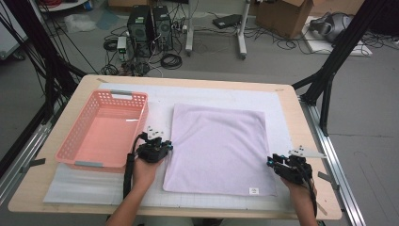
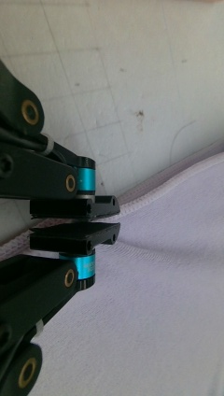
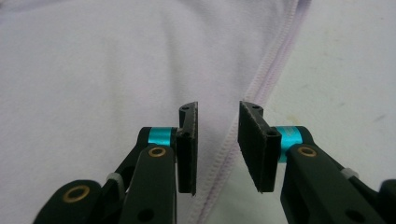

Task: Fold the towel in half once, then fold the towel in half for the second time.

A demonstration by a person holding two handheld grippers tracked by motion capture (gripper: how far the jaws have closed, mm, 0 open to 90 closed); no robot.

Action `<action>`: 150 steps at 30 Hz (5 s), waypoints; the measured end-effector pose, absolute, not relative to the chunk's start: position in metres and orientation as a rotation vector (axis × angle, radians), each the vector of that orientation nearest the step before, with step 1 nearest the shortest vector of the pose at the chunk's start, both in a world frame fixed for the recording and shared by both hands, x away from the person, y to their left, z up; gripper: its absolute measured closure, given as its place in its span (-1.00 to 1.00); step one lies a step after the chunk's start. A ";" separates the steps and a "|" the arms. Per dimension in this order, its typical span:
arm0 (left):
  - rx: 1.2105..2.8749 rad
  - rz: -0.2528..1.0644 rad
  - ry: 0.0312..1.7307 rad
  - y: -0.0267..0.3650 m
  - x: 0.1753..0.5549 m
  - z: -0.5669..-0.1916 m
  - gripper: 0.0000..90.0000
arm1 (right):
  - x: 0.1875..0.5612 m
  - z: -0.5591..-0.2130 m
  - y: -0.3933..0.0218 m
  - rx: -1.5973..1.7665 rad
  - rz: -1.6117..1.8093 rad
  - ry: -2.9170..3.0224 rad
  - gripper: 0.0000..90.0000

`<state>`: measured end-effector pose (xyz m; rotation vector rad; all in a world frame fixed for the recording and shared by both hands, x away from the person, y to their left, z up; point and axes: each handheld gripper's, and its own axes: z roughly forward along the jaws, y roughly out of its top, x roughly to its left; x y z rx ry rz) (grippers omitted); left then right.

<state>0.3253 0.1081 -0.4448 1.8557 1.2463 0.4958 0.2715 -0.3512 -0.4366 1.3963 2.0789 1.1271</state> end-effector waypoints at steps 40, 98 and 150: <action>1.736 0.343 1.033 0.118 0.322 -0.444 0.01 | 0.331 -0.425 -0.375 1.459 1.129 1.968 -0.10; 1.683 0.348 0.911 0.106 0.343 -0.424 -0.55 | 0.308 -0.427 -0.374 1.346 1.226 1.979 -0.53; 1.765 0.327 1.177 0.105 0.430 -0.427 0.89 | 0.399 -0.431 -0.359 1.582 1.178 2.019 0.92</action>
